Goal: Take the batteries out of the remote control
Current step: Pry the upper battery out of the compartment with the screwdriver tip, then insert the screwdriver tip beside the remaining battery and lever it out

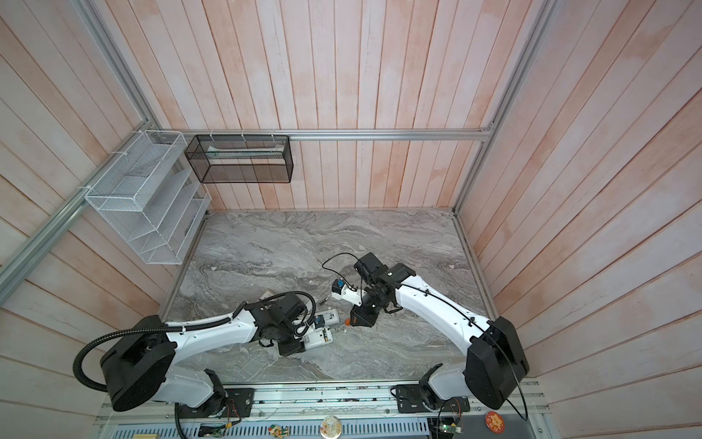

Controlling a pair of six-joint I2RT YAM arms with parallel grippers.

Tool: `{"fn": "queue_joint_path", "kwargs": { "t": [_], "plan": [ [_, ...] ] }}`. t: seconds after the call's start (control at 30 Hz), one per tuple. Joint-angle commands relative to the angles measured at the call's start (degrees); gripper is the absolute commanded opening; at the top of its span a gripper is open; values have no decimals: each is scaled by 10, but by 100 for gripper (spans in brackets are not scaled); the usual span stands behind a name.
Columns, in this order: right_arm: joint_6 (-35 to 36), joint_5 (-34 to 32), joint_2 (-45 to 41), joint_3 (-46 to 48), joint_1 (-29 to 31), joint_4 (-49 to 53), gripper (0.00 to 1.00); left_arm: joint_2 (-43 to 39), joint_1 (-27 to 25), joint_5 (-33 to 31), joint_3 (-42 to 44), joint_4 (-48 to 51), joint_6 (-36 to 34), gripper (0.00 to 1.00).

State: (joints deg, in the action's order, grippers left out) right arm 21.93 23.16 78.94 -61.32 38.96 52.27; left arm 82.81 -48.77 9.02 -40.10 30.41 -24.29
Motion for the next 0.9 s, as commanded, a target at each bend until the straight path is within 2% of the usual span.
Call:
{"fn": "queue_joint_path", "kwargs": {
  "t": [0.0,0.33,0.4,0.63,0.87],
  "plan": [
    [-23,26,-19,-23,2,0,4,14,-3,34,-6,25,-17,40],
    [-32,26,-42,-30,2,20,4,21,5,170,-24,72,-47,38],
    [-33,25,-47,-29,2,23,4,25,5,155,-24,69,-42,38],
    [-33,23,-63,-21,2,30,4,32,6,46,-29,65,-32,38],
    [-10,31,-50,-7,2,33,4,25,6,3,-20,58,-28,39]
  ]
}}
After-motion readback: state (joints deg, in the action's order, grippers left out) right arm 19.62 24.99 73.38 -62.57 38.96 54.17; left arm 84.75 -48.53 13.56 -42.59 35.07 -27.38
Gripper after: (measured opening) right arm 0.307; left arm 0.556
